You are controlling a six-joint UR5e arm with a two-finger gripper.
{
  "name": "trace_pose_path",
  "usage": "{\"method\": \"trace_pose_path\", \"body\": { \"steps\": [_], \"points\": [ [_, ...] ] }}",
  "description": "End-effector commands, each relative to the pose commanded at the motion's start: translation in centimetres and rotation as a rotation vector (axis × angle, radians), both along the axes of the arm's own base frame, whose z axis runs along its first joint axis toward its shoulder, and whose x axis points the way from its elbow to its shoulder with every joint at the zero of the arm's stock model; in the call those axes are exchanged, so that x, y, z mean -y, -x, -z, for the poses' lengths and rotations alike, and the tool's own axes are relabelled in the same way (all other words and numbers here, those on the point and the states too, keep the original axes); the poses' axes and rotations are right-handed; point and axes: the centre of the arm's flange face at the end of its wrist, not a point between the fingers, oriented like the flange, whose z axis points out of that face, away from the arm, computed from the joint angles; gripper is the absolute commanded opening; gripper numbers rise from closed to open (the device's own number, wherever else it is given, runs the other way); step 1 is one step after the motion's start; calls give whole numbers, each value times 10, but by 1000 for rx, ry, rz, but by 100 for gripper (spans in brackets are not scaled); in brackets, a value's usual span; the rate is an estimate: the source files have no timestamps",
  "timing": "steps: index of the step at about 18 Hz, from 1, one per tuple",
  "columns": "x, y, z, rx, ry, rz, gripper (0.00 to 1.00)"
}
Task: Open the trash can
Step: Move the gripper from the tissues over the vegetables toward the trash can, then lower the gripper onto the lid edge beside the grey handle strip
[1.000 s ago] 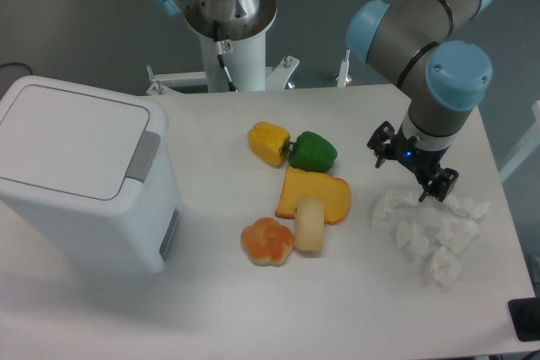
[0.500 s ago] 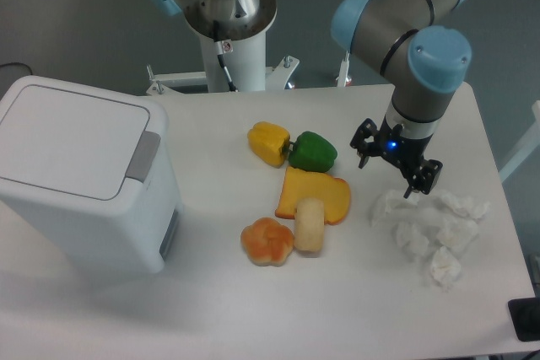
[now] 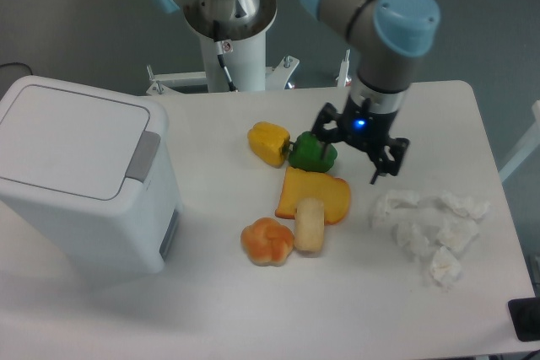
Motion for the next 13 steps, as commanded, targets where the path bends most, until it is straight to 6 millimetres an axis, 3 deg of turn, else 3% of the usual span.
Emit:
{"method": "trace_pose_path", "body": {
  "steps": [3, 6, 9, 13],
  "points": [
    [-18, -35, -24, 27, -53, -65, 100],
    [-28, -53, -51, 64, -130, -135, 100],
    [-49, -84, -65, 102, -173, -139, 100],
    [-55, -96, -78, 152, -228, -161, 100]
  ]
}}
